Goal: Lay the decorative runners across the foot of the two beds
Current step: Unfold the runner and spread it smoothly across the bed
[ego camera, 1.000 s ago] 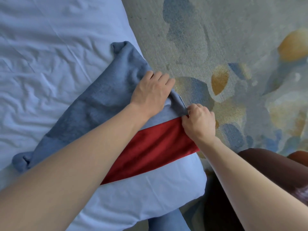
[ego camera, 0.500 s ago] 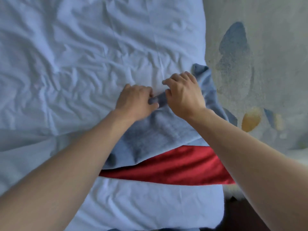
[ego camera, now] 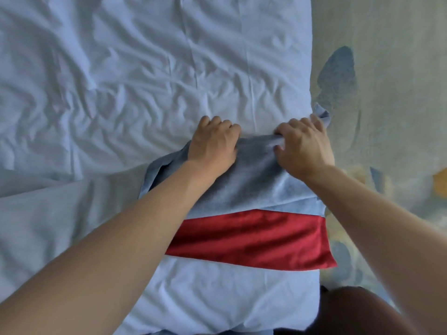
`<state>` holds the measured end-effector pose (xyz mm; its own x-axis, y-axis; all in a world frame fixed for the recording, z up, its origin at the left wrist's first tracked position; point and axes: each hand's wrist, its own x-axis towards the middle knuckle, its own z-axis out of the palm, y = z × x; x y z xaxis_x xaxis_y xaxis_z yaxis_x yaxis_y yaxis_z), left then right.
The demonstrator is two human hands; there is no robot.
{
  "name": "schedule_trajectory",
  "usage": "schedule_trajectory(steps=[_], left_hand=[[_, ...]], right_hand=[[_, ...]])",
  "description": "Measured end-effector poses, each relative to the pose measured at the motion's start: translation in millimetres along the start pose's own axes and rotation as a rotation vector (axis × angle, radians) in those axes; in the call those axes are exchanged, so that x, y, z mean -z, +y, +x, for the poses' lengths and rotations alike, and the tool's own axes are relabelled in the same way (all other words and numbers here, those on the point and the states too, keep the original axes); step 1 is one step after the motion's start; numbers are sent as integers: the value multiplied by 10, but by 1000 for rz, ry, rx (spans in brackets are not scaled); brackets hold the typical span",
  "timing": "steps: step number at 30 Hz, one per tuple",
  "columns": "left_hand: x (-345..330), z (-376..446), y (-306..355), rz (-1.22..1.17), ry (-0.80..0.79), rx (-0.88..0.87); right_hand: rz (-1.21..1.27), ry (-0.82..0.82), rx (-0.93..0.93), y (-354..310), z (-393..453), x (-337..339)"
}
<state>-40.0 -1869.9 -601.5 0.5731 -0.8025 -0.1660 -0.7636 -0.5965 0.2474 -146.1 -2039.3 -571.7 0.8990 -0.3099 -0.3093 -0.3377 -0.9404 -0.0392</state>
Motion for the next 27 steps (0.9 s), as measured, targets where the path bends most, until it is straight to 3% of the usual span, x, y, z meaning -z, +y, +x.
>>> schedule_trajectory(steps=[3, 8, 12, 14, 17, 20, 22, 25, 27], left_hand=[[42, -2, 24, 45, 8, -51], [44, -132, -186, 63, -1, -31], [88, -160, -145, 61, 59, -60], [101, -187, -151, 54, 68, -80], [78, -299, -312, 23, -12, -91], [87, -329, -430, -5, -140, -40], [140, -297, -404, -48, -127, 6], [212, -247, -378, -129, -76, 86], [200, -235, -438, -70, -127, 115]], right_hand=[[28, 94, 106, -241, 45, -89], [-30, 59, -86, -79, 60, -88], [76, 84, 130, -429, 92, -95], [68, 97, 150, -447, 104, -92], [133, 41, 165, -279, 52, -103], [272, 91, 151, -376, 28, -64], [277, 117, 139, -516, 98, -62], [217, -24, 262, -671, 183, -52], [198, -100, 318, -759, 179, -61]])
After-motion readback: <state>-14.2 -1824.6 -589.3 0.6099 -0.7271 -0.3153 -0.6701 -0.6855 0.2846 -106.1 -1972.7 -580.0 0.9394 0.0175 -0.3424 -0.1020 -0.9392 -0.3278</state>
